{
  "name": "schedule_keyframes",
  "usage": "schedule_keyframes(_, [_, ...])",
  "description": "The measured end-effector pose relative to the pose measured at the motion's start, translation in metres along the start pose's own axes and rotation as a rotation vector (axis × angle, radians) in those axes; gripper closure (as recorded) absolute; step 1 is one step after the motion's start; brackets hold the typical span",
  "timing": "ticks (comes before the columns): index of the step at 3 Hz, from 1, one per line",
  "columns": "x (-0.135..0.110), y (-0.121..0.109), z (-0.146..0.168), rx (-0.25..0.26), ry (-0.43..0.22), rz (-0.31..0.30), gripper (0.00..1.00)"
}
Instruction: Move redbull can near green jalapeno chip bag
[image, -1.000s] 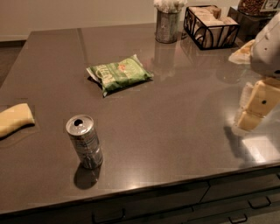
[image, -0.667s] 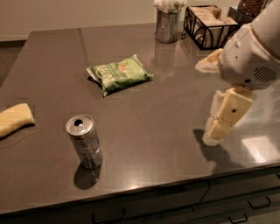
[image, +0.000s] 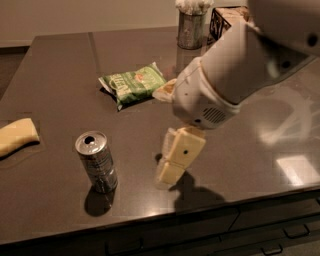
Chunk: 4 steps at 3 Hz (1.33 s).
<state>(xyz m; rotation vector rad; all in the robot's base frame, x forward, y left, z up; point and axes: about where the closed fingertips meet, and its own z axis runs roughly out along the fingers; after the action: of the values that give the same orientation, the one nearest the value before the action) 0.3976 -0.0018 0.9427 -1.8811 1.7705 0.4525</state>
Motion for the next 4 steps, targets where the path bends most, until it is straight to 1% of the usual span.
schedule_keyframes(1, [-0.035, 0.006, 0.035, -0.018, -0.064, -0.020, 0.00])
schedule_keyframes(2, [-0.062, 0.014, 0.061, -0.047, -0.117, -0.029, 0.00])
schedule_keyframes(3, [-0.083, 0.020, 0.078, -0.070, -0.159, -0.034, 0.00])
schedule_keyframes(4, [-0.090, 0.018, 0.090, -0.086, -0.170, -0.025, 0.18])
